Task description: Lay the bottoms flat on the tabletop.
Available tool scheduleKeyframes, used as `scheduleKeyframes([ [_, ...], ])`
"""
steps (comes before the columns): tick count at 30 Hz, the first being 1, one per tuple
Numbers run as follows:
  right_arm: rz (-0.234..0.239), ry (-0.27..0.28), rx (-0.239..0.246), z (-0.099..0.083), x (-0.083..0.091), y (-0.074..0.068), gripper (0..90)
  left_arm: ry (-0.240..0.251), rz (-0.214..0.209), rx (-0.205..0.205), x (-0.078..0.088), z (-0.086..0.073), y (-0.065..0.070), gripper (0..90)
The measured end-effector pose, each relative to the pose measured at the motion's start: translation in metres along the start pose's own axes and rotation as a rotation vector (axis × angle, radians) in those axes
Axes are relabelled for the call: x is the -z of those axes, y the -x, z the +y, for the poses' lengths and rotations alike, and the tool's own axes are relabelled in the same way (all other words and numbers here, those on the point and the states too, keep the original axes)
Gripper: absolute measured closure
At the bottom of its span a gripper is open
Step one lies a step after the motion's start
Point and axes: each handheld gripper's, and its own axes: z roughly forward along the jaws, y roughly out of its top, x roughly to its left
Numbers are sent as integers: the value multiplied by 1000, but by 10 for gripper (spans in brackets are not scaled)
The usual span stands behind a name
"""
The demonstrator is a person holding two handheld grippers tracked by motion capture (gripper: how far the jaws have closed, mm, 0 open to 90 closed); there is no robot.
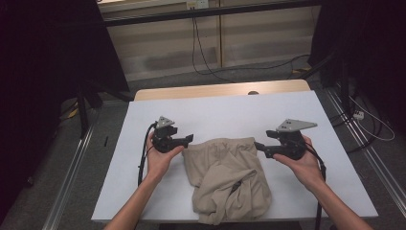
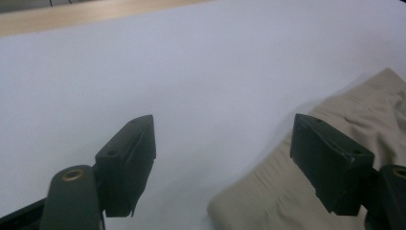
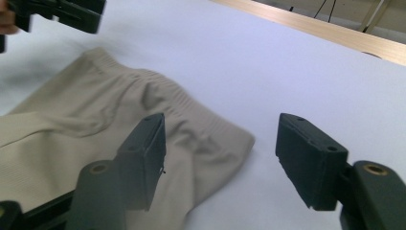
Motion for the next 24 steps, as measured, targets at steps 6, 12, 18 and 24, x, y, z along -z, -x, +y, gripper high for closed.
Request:
scheduleKeyframes([
  [6, -18, -25, -81, 8, -37, 22, 420, -63, -3, 17, -6, -6, -2, 195],
  [12, -34, -97, -101, 0, -64, 28, 474, -76, -8, 35, 0, -10, -7, 212],
  [18, -13, -123, -101, -4, -73, 25, 511, -79, -11, 51, 0, -11, -10, 222],
  [24, 8, -187, -121, -13, -85, 24, 552, -114, -13, 54, -2, -14, -9, 230],
])
